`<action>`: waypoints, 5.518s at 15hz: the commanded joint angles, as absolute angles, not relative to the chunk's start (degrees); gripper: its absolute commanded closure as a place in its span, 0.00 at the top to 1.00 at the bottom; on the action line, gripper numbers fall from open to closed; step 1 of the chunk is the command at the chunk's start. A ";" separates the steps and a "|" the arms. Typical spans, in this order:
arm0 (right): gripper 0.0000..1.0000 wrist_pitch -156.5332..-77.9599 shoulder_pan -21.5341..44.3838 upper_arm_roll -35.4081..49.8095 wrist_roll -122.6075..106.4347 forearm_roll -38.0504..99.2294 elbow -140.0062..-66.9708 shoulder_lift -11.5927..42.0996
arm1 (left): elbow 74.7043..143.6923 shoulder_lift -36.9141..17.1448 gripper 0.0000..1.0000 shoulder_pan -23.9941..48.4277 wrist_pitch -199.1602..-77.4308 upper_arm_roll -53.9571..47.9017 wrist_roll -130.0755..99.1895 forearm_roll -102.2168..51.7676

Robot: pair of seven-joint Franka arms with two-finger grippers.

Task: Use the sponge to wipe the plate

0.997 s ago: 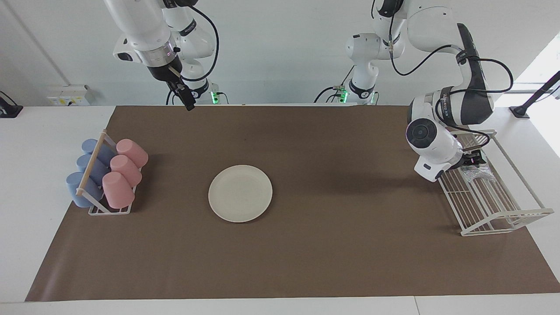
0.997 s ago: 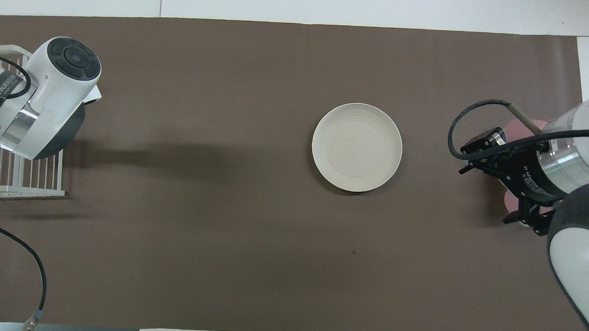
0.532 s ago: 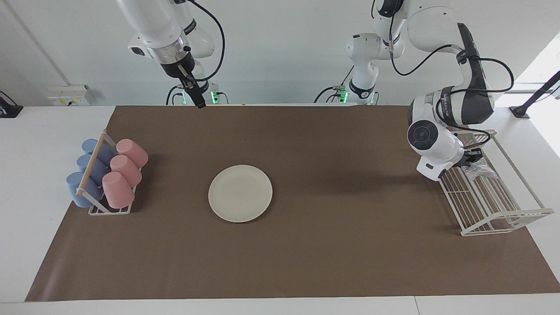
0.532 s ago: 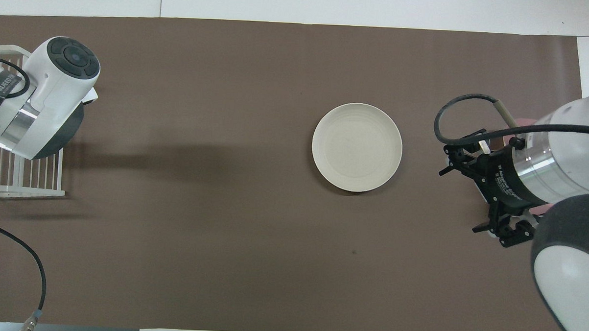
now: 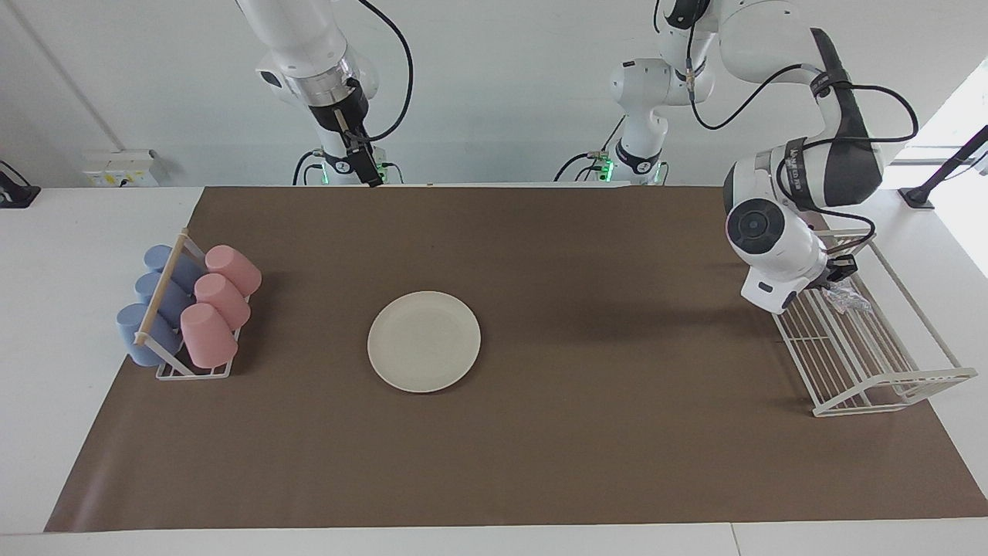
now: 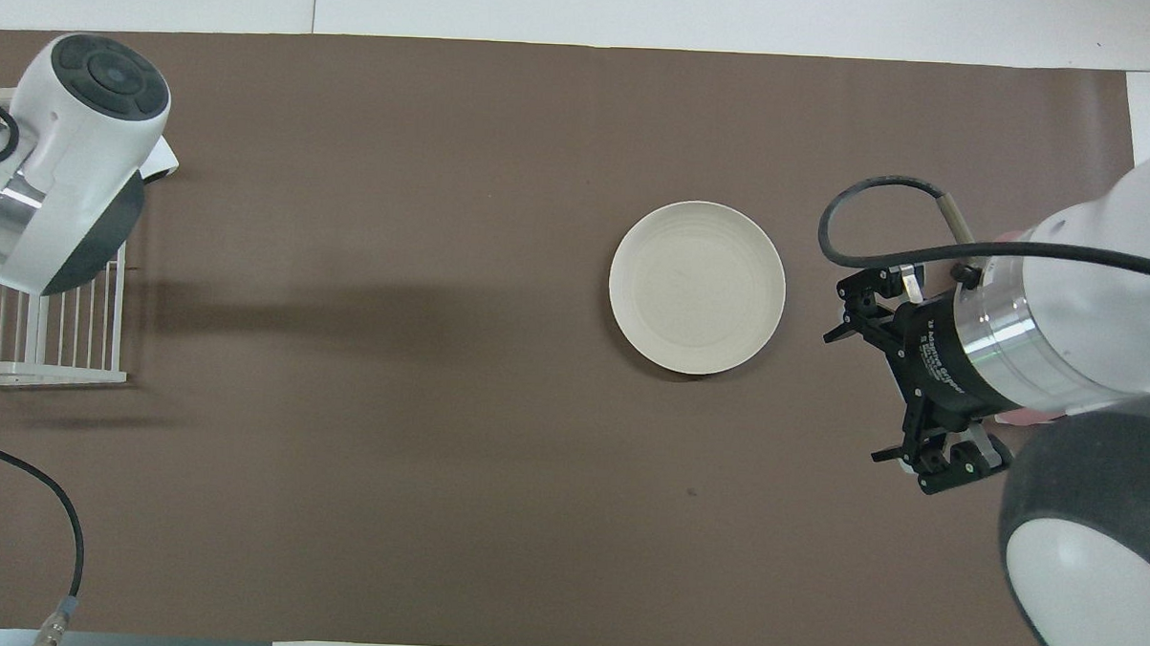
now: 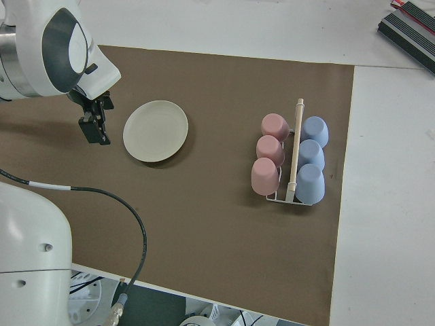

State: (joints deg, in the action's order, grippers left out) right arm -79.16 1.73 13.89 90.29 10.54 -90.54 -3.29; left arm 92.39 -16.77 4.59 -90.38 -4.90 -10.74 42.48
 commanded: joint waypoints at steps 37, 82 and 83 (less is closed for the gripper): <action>1.00 -87.78 9.38 14.68 108.31 13.62 -92.63 -5.80 | 138.86 18.90 0.00 13.17 -104.59 -2.90 22.13 -90.69; 0.00 -117.25 22.94 15.82 120.24 15.73 -112.59 -11.34 | 137.38 18.99 1.00 14.59 -102.31 -3.08 14.77 -86.42; 0.00 -117.16 22.94 15.82 119.71 15.82 -112.59 -11.34 | 137.20 18.98 1.00 14.42 -102.13 -3.08 14.68 -85.09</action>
